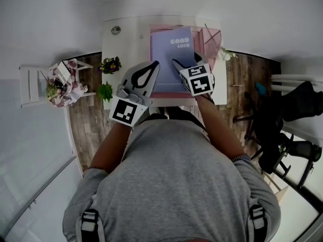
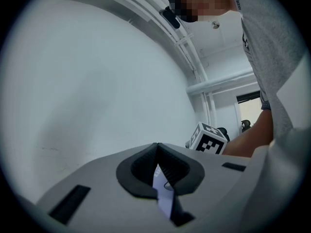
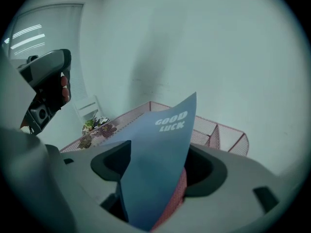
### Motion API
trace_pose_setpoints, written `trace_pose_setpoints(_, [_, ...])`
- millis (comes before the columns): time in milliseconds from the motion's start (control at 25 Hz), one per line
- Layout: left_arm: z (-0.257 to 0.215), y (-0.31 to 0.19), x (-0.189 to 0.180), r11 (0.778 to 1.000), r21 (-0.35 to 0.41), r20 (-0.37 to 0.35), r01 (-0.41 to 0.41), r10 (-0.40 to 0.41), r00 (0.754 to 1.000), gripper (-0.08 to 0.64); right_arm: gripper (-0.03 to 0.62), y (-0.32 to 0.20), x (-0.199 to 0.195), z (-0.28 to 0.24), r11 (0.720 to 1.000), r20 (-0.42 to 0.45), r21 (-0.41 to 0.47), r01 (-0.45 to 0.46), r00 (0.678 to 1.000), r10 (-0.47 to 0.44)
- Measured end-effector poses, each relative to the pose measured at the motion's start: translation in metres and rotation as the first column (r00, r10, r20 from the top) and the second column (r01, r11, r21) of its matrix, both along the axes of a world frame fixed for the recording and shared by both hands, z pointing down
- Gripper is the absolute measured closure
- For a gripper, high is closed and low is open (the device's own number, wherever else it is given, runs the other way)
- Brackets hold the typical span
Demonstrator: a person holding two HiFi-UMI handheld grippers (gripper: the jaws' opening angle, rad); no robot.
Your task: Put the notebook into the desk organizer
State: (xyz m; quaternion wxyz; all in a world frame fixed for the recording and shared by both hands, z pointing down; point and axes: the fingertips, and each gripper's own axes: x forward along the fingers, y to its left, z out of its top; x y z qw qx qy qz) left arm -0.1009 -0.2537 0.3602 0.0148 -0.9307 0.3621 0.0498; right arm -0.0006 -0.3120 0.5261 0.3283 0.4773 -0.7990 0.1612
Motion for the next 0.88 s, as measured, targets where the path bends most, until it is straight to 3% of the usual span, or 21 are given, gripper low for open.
trace_pose_setpoints(320, [0.000, 0.011, -0.005, 1.000, 0.012, 0.005, -0.012, 0.012, 1.000, 0.540, 0.219, -0.003, 0.013, -0.020, 0.996, -0.006, 0.082, -0.047, 0.999, 0.048])
trace_pose_setpoints(480, [0.000, 0.013, -0.006, 1.000, 0.008, 0.008, -0.020, 0.020, 1.000, 0.540, 0.219, 0.007, 0.013, -0.046, 0.989, 0.063, 0.135, -0.066, 0.996, 0.058])
trace_pose_setpoints(560, [0.000, 0.014, -0.005, 1.000, -0.001, 0.006, -0.025, 0.025, 1.000, 0.540, 0.227, 0.014, 0.013, -0.065, 0.981, 0.137, 0.181, -0.069, 0.990, 0.044])
trace_pose_setpoints(640, [-0.002, 0.016, -0.003, 0.999, -0.006, 0.003, -0.033, 0.033, 0.999, 0.540, 0.288, 0.025, 0.008, -0.092, 0.967, 0.250, 0.247, -0.061, 0.968, -0.003])
trace_pose_setpoints(720, [-0.005, 0.018, -0.001, 0.999, -0.004, -0.001, -0.043, 0.043, 0.999, 0.540, 0.307, 0.039, 0.004, -0.122, 0.944, 0.333, 0.327, -0.053, 0.941, -0.063])
trace_pose_setpoints(880, [-0.006, 0.025, 0.005, 0.998, 0.005, 0.012, -0.058, 0.058, 0.998, 0.540, 0.430, 0.069, 0.004, -0.170, 0.873, 0.370, 0.487, -0.039, 0.914, -0.166])
